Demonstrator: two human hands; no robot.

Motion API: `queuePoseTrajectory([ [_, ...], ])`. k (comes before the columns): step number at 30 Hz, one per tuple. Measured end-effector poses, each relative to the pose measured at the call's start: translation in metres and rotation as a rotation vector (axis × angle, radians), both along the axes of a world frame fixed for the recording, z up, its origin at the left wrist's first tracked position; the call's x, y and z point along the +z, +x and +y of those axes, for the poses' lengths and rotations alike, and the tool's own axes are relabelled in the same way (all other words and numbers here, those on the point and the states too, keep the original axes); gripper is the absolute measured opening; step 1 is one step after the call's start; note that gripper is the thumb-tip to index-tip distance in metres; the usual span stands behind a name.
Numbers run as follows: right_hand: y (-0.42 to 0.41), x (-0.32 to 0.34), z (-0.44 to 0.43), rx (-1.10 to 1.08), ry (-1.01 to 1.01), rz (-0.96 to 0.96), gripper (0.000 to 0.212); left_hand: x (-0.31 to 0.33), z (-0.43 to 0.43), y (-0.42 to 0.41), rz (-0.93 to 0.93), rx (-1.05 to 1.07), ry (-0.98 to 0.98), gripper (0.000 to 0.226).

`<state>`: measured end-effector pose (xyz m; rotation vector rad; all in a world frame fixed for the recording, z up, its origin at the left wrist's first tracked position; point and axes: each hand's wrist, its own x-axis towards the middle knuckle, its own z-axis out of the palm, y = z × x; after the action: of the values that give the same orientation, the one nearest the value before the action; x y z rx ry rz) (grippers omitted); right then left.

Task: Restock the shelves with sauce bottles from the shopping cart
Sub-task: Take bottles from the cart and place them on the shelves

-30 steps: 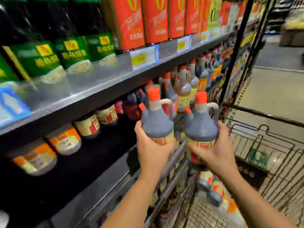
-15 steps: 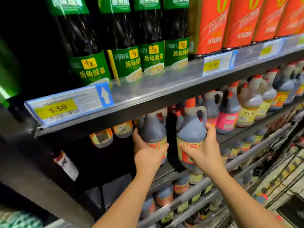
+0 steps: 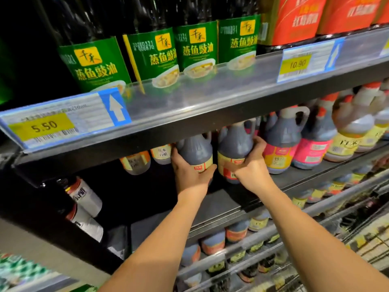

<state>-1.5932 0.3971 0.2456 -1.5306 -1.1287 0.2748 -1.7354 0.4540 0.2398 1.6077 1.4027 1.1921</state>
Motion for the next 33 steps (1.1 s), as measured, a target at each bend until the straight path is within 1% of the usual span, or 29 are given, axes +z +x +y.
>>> queuePoseTrajectory([
  [1, 0.003, -0.001, 0.005, 0.000, -0.045, -0.025, 0.083, 0.000, 0.002, 0.002, 0.018, 0.008, -0.007, 0.123],
  [3, 0.009, 0.000, 0.014, -0.066, -0.094, 0.023, 0.073, 0.001, 0.006, 0.004, 0.044, 0.015, -0.020, 0.127],
  [4, 0.011, 0.000, 0.017, -0.095, -0.102, 0.007, 0.078, 0.001, 0.007, 0.005, 0.053, 0.016, -0.026, 0.127],
  [6, 0.013, -0.004, 0.021, -0.128, -0.187, -0.083, 0.098, 0.002, 0.010, 0.007, 0.077, 0.022, -0.028, 0.127],
  [8, 0.012, -0.002, 0.023, -0.153, -0.252, -0.103, 0.107, 0.003, 0.013, 0.009, 0.105, 0.026, -0.018, 0.126],
  [9, 0.010, -0.001, 0.027, -0.170, -0.245, -0.102, 0.106, 0.004, 0.015, 0.010, 0.116, 0.030, -0.014, 0.126],
  [10, 0.009, -0.001, 0.030, -0.191, -0.232, -0.104, 0.100, 0.005, 0.017, 0.012, 0.128, 0.037, -0.011, 0.126],
  [13, 0.008, 0.004, 0.038, -0.234, -0.235, -0.065, 0.076, 0.007, 0.020, 0.018, 0.153, 0.047, -0.017, 0.127],
  [17, 0.008, 0.002, 0.046, -0.262, -0.347, -0.211, 0.065, 0.005, 0.024, 0.025, 0.135, 0.024, -0.052, 0.122],
  [20, 0.008, -0.003, 0.049, -0.274, -0.326, -0.208, 0.055, 0.006, 0.026, 0.030, 0.132, 0.006, -0.048, 0.116],
  [22, 0.008, -0.004, 0.053, -0.291, -0.324, -0.176, 0.055, 0.007, 0.027, 0.032, 0.137, 0.009, -0.021, 0.113],
  [25, 0.008, -0.003, 0.058, -0.326, -0.407, -0.315, 0.061, 0.007, 0.028, 0.034, 0.161, 0.009, 0.003, 0.111],
  [27, 0.009, -0.003, 0.059, -0.351, -0.394, -0.372, 0.058, 0.006, 0.031, 0.035, 0.173, -0.001, 0.022, 0.110],
  [30, 0.006, 0.001, 0.057, -0.343, -0.437, -0.284, 0.064, 0.006, 0.036, 0.034, 0.181, -0.010, 0.035, 0.112],
  [33, 0.005, 0.002, 0.051, -0.294, -0.443, -0.315, 0.063, 0.007, 0.036, 0.032, 0.170, -0.018, 0.049, 0.113],
])
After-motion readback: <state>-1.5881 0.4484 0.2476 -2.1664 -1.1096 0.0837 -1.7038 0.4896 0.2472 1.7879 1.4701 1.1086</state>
